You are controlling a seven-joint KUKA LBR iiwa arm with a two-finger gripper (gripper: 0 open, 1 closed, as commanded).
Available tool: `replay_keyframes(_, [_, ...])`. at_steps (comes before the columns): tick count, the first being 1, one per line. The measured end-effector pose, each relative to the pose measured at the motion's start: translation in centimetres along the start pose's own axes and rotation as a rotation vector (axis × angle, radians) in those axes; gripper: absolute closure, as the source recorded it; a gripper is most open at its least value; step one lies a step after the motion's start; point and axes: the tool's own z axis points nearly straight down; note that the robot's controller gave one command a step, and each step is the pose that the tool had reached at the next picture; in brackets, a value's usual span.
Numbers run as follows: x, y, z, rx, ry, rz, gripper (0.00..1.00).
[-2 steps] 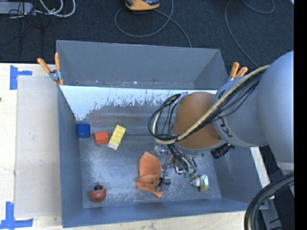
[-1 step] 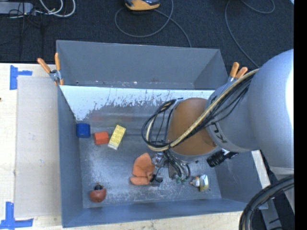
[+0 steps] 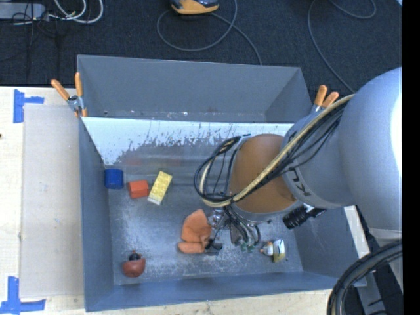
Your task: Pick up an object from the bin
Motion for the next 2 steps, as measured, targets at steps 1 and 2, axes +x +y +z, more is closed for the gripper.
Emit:
replay_keyframes(1, [-0.3, 0.4, -4.1, 0.001, 0.008, -0.02, 1.0])
replay_keyframes(2, [0.0, -1.2, -23.0, -0.001, -0.006, 0.046, 1.0])
